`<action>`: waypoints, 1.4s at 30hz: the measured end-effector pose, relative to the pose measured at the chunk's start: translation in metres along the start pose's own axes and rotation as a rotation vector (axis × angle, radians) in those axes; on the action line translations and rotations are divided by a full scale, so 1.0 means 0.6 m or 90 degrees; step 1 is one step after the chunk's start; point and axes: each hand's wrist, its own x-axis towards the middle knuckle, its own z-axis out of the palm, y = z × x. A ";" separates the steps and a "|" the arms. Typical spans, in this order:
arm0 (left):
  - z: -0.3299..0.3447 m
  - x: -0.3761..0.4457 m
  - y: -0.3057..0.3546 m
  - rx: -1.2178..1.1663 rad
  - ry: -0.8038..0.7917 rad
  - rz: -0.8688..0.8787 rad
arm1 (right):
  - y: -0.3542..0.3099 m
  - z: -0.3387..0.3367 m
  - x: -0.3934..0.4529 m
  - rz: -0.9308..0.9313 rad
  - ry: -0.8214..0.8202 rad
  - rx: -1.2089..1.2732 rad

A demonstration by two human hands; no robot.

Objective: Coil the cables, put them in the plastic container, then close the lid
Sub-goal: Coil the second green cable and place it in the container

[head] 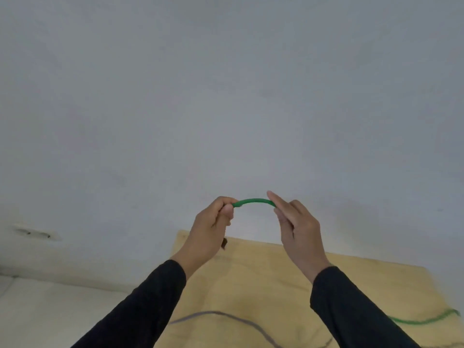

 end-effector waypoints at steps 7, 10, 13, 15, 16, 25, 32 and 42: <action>0.143 -0.031 0.171 -0.622 -0.111 -0.093 | 0.024 -0.122 0.016 0.056 0.053 0.071; 0.178 -0.019 0.233 -0.761 -0.050 -0.026 | 0.027 -0.143 -0.036 0.148 -0.094 0.184; 0.189 -0.003 0.280 -0.715 0.057 0.038 | 0.028 -0.173 -0.096 0.087 -0.217 0.064; 0.195 0.000 0.293 -0.584 0.128 0.065 | 0.017 -0.208 -0.121 0.026 -0.263 0.024; 0.200 -0.001 0.295 -0.506 0.148 0.075 | 0.009 -0.227 -0.127 -0.005 -0.280 0.009; 0.260 -0.060 0.293 -0.129 -0.016 0.075 | -0.053 -0.386 -0.030 -0.189 -0.261 -0.096; 0.257 -0.101 0.319 -0.289 -0.220 0.076 | -0.058 -0.467 0.068 -0.033 -0.248 0.144; 0.189 -0.041 0.412 -0.715 -0.147 0.140 | -0.029 -0.334 0.040 0.109 -0.084 0.226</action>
